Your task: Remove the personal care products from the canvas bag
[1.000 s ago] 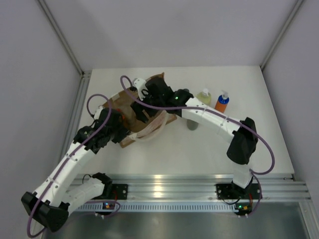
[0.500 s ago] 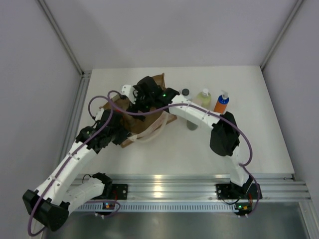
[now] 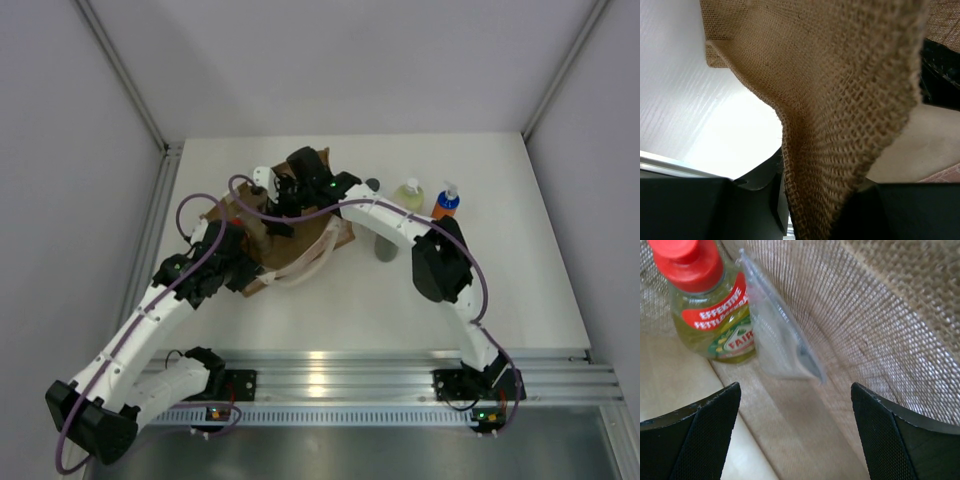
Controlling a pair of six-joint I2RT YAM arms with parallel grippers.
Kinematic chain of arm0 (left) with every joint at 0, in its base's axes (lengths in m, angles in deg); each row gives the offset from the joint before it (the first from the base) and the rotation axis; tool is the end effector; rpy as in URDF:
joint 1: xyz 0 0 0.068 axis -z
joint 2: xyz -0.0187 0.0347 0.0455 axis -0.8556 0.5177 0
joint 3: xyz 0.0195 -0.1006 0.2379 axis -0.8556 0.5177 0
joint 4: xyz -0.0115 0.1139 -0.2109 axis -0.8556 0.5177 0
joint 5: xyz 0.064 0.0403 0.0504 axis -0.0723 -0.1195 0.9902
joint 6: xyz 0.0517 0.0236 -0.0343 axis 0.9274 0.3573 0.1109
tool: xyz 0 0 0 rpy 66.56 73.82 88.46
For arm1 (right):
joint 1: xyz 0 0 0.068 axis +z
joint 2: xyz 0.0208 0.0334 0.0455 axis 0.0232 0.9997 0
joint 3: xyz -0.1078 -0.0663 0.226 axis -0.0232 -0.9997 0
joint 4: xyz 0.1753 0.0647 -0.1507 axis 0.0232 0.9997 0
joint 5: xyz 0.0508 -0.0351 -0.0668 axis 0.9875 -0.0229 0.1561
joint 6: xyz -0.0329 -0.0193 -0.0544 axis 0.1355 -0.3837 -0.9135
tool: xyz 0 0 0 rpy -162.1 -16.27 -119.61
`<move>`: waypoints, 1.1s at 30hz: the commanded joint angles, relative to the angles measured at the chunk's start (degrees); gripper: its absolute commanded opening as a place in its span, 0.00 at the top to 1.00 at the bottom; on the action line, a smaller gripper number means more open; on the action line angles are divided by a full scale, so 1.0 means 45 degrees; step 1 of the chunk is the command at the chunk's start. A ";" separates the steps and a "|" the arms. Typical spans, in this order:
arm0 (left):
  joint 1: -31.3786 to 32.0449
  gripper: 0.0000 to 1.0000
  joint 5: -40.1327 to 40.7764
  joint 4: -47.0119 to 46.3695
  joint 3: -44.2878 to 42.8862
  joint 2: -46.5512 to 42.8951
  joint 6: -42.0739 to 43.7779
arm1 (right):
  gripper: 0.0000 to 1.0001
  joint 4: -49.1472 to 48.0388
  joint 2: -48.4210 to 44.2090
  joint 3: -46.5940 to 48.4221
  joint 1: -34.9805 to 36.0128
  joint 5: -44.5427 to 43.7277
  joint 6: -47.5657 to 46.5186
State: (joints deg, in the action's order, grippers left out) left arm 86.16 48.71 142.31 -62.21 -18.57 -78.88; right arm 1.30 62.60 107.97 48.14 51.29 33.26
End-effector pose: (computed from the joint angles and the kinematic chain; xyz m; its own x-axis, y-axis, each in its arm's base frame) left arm 0.1555 -0.0688 0.2704 -0.5815 -0.7294 -0.3604 -0.5408 0.6775 -0.4985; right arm 0.3217 0.3798 0.2574 0.1435 -0.5402 -0.8292 -0.9816 0.0290 -0.1887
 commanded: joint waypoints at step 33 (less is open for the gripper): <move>0.0000 0.69 0.0084 0.0011 -0.1076 0.1209 0.0620 | 1.00 -0.4937 0.1174 -0.0632 -0.0265 0.3201 0.2566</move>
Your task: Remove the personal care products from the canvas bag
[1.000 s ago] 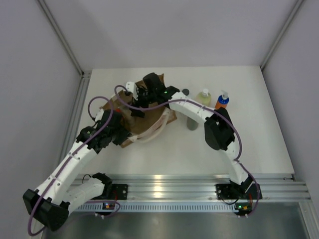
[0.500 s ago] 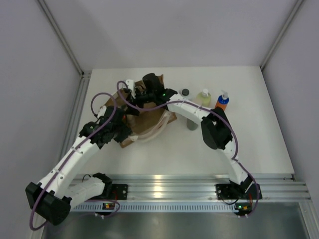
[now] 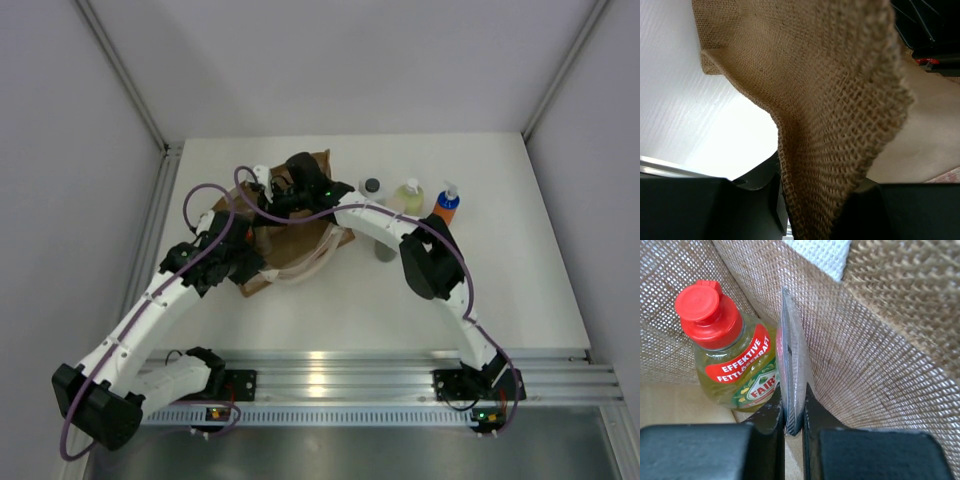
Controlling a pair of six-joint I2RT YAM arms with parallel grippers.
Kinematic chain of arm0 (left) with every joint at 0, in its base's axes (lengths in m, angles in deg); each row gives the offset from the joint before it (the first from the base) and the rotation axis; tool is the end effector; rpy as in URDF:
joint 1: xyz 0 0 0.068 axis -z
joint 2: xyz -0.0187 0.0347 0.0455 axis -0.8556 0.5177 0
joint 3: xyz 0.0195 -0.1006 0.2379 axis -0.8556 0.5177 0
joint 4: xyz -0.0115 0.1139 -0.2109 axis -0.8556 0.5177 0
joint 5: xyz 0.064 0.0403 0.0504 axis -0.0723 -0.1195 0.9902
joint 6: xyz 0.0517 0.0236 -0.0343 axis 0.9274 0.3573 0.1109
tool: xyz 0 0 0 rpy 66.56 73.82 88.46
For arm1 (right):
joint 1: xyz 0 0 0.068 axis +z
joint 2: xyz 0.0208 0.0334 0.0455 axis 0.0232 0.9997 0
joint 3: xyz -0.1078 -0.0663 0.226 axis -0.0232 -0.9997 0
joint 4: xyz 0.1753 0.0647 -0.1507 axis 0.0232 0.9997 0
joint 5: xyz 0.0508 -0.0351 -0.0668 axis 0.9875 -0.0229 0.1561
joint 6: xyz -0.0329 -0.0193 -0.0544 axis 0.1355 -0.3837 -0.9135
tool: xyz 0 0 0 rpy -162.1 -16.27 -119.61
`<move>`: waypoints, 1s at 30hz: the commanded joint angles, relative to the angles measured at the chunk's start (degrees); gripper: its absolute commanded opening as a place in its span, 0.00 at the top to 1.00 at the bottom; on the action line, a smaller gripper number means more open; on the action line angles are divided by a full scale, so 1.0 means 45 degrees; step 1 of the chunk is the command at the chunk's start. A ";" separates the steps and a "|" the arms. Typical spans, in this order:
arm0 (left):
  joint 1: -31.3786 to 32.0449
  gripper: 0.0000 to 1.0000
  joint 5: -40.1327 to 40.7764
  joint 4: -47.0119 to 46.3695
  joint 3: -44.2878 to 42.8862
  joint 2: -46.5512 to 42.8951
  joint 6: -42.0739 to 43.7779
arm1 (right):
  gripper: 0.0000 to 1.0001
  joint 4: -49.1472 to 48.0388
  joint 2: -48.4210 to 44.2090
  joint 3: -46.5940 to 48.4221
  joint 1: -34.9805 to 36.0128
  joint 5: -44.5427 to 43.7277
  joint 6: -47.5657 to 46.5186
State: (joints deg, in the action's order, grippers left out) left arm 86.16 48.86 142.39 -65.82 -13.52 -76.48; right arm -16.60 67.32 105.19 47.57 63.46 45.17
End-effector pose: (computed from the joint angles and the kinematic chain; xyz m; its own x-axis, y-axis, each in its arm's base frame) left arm 0.1706 -0.0764 0.2751 -0.6111 -0.6960 -0.3770 -0.5277 0.7133 -0.4612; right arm 0.3340 0.3987 0.2355 0.0506 -0.3360 -0.9405 -0.9987 -0.0251 -0.0447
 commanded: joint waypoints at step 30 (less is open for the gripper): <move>-0.0019 0.67 0.0460 -0.0009 0.0195 -0.0695 -0.1028 | 1.00 -0.2053 -0.6515 -0.2886 -0.0841 -0.5460 0.3433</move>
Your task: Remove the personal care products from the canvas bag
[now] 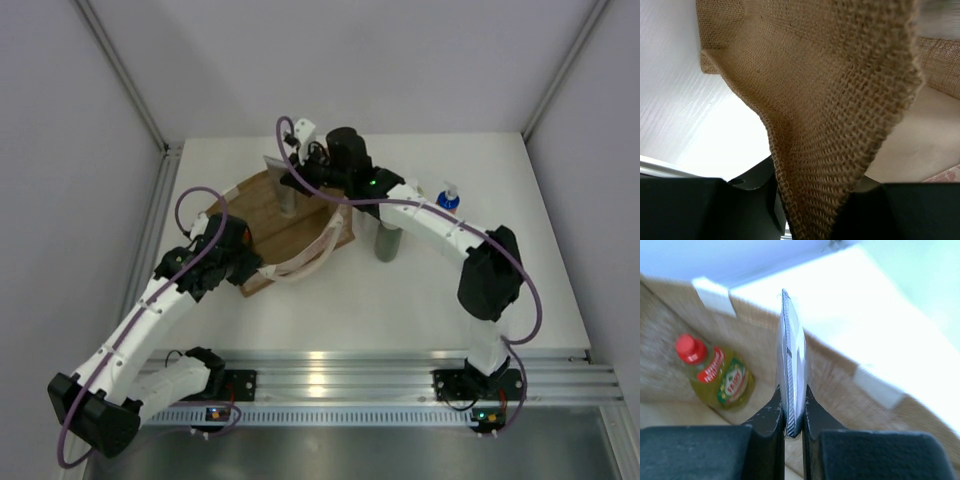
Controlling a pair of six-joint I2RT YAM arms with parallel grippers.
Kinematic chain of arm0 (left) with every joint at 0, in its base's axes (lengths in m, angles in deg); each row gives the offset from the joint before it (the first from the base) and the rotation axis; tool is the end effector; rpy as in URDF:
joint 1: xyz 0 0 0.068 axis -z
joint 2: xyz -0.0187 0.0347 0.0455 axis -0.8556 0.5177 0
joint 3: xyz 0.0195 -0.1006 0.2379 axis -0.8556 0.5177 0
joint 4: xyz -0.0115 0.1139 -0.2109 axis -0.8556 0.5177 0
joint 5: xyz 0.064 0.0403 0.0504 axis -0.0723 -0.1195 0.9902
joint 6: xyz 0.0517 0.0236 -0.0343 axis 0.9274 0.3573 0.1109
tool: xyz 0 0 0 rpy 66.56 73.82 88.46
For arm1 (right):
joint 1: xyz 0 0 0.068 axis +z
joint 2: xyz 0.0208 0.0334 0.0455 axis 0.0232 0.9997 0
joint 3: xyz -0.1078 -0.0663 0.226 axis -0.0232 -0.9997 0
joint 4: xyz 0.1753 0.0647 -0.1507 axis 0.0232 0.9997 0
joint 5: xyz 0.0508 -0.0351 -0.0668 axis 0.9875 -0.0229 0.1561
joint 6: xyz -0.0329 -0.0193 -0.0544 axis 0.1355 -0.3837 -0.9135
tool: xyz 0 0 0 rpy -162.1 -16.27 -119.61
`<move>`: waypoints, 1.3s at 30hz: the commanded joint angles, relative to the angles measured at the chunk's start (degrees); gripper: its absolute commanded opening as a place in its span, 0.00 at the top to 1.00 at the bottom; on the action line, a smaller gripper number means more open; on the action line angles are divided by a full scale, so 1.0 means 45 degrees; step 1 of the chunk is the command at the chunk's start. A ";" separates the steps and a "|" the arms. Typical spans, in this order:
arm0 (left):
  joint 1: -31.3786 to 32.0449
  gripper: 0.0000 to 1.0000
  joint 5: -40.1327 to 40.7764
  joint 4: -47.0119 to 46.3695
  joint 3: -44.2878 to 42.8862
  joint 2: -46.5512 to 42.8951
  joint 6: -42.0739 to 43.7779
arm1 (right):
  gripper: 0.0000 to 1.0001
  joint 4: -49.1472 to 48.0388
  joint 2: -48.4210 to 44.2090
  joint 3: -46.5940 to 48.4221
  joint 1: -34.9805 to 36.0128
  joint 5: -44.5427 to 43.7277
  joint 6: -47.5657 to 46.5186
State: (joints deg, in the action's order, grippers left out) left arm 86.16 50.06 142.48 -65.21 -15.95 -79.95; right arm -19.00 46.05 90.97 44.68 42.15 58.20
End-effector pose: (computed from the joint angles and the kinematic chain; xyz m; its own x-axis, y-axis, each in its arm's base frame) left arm 0.1642 -0.0719 0.2789 -0.5566 -0.7444 -0.3690 -0.5549 0.6636 -0.5018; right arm 0.3198 0.3263 0.3265 -0.0910 -0.2632 -0.9604 -0.9022 0.4300 -0.0324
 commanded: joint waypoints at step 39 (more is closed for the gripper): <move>-0.0019 0.66 -0.0334 -0.0028 0.0469 -0.0800 -0.0236 | 1.00 -0.1321 -1.2611 -1.0537 -0.5454 -0.6666 0.2041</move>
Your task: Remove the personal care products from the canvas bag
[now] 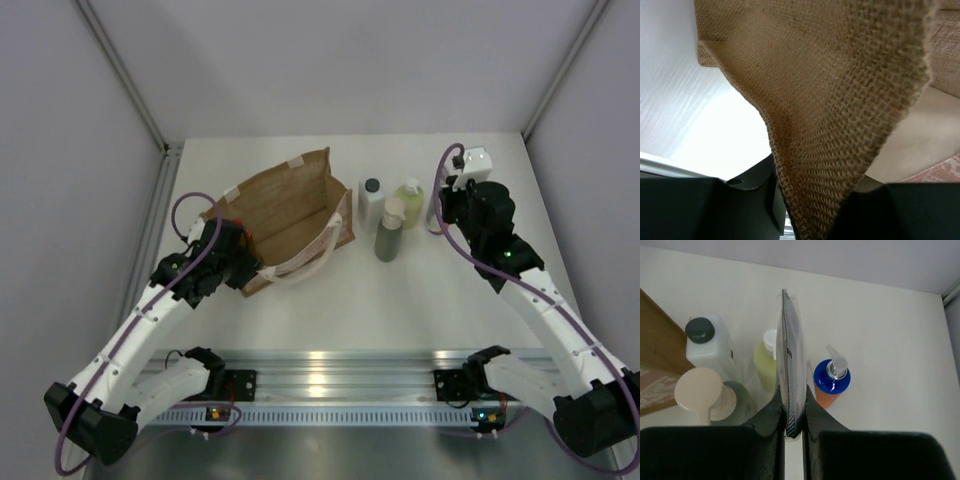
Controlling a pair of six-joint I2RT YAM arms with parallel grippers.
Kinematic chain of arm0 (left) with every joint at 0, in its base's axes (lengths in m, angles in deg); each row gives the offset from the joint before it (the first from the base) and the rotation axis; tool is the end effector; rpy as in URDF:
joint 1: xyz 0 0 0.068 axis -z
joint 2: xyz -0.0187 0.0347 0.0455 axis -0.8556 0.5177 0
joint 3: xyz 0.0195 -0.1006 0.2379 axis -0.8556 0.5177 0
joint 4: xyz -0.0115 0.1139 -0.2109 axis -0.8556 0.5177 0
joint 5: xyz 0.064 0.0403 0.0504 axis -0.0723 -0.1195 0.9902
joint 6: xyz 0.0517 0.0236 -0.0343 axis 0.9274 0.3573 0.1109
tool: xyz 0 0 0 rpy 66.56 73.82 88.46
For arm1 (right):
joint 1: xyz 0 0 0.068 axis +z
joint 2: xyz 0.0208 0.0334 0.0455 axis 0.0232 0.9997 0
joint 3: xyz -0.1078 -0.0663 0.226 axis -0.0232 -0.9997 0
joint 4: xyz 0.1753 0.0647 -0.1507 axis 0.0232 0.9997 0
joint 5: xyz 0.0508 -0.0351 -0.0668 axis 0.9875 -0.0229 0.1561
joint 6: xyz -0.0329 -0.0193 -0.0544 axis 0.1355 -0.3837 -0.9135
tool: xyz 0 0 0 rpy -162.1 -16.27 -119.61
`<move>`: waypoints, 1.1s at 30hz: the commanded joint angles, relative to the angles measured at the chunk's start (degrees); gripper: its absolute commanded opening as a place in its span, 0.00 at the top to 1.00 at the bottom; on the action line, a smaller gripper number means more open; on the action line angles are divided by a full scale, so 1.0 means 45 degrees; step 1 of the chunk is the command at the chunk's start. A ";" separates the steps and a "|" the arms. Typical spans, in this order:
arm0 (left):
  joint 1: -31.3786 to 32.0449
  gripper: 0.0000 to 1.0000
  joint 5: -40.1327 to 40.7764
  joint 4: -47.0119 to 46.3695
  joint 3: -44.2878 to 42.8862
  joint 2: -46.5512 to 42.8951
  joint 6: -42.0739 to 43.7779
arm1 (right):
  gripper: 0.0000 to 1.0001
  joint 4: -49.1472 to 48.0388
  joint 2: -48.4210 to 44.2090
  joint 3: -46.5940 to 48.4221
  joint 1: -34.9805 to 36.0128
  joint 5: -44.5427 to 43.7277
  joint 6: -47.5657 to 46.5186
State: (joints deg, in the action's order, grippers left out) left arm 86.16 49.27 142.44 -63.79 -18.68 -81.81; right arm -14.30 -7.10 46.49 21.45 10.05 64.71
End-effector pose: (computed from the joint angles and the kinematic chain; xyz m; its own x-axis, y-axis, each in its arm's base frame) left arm 0.1562 -0.0685 0.2788 -0.5391 -0.7682 -0.3453 -0.5590 0.6330 -0.5355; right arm 0.2229 0.0696 0.3465 -0.2098 -0.1017 -0.9724 -0.1462 0.9867 -0.0716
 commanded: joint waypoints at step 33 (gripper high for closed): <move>-0.0019 0.66 -0.0706 -0.0018 0.0231 -0.0584 0.0216 | 0.24 -0.5263 -0.0855 -0.4238 -0.0623 0.1977 0.0499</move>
State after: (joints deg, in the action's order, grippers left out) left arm 86.16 47.22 142.44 -62.85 -20.78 -81.81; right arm -38.37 -6.91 23.82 19.85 20.08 67.53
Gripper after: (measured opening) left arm 0.345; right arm 0.748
